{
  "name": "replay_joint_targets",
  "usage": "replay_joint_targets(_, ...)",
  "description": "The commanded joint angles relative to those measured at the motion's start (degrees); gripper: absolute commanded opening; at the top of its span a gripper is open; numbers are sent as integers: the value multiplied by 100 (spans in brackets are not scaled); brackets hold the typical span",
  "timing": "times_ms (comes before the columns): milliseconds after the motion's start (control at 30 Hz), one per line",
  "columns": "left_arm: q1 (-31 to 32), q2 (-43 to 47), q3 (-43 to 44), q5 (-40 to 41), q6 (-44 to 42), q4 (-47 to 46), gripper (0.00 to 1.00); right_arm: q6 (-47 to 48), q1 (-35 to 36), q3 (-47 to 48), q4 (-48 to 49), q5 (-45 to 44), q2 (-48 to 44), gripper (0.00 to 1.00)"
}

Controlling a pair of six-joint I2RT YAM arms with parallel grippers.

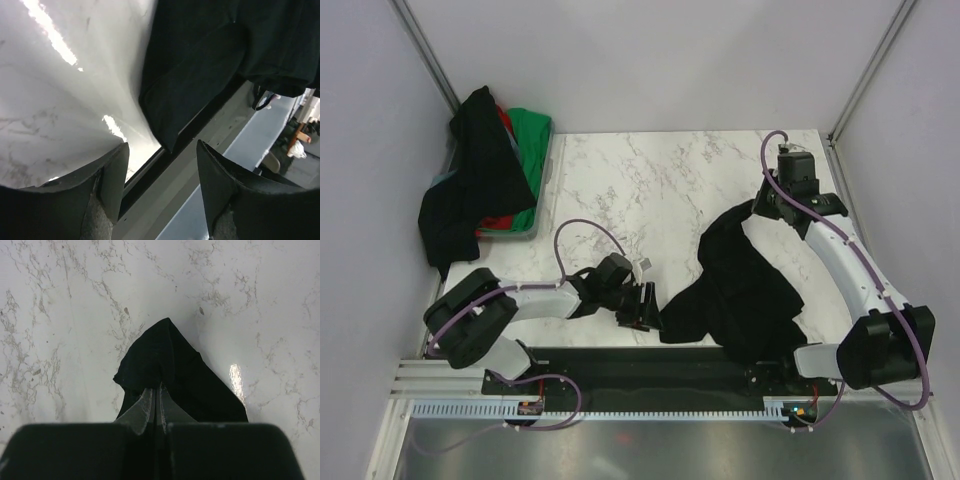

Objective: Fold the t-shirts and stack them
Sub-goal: Flatten the tshirt out

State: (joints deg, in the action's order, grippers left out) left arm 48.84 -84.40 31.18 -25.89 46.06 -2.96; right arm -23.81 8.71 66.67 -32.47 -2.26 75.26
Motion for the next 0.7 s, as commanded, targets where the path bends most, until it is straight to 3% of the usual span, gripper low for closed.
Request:
replay_joint_targets(0,3,-515,-147,-109,-18,-336,65,-124,-18,293,355,217,347,0)
replay_joint_targets(233,3,-1156,-16,-241,-62,-530,56,-53,-10,610,381,209,718,0)
replay_joint_targets(333,3,-1376,90,-250,-97,-539,43,-53,-18,592,408,200,779,0)
replay_joint_targets(367,3,-1430,116,-250,-106,-539,33,-45,-18,592,425,191,797,0)
replay_joint_targets(433,-6,-1526,222,-241,-124,-548,21,-27,-18,566,443,173,814,0)
replay_joint_targets(467,-6,-1614,283,-224,-133,-548,6,-18,-18,531,443,139,797,0)
replay_joint_targets(500,-15,-1658,310,-180,-124,-530,2,-18,-18,522,443,138,788,0)
replay_joint_targets(667,-59,-1545,345,-30,-115,-495,2,34,-19,443,417,165,700,0)
